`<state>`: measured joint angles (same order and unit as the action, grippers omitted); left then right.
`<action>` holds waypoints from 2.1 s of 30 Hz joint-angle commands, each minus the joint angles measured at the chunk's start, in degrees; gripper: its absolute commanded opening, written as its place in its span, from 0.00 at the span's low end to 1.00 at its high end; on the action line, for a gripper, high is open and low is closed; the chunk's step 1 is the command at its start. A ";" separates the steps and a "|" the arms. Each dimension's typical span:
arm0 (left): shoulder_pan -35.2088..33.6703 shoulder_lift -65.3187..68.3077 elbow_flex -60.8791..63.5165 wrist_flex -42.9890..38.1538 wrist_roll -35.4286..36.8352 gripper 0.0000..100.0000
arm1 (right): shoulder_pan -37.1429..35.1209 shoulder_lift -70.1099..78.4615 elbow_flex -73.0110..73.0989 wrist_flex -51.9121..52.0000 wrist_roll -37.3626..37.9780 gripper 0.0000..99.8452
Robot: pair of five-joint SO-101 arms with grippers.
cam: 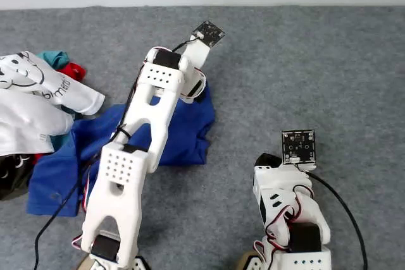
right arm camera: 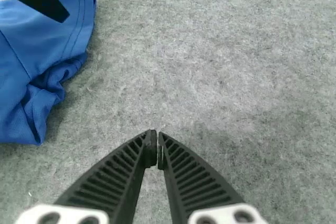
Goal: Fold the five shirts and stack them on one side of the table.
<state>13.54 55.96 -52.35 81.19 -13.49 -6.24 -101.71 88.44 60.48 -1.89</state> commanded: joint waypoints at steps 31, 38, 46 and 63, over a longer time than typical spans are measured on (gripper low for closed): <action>2.02 -1.93 -28.18 19.43 -7.38 0.01 | -0.13 0.22 -0.62 0.22 -0.62 0.01; -0.44 -18.46 -19.82 19.60 -5.54 0.01 | -0.13 0.31 -0.62 0.22 -0.53 0.01; -4.75 -55.56 19.12 19.52 -6.15 0.01 | -0.04 0.31 -0.53 0.22 -0.53 0.01; -39.47 -100.04 61.49 19.43 -20.92 0.01 | -0.48 0.48 -4.57 -0.75 -0.53 0.01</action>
<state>-21.01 -41.45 7.78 99.56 -32.57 -6.24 -101.71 88.26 60.48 -1.89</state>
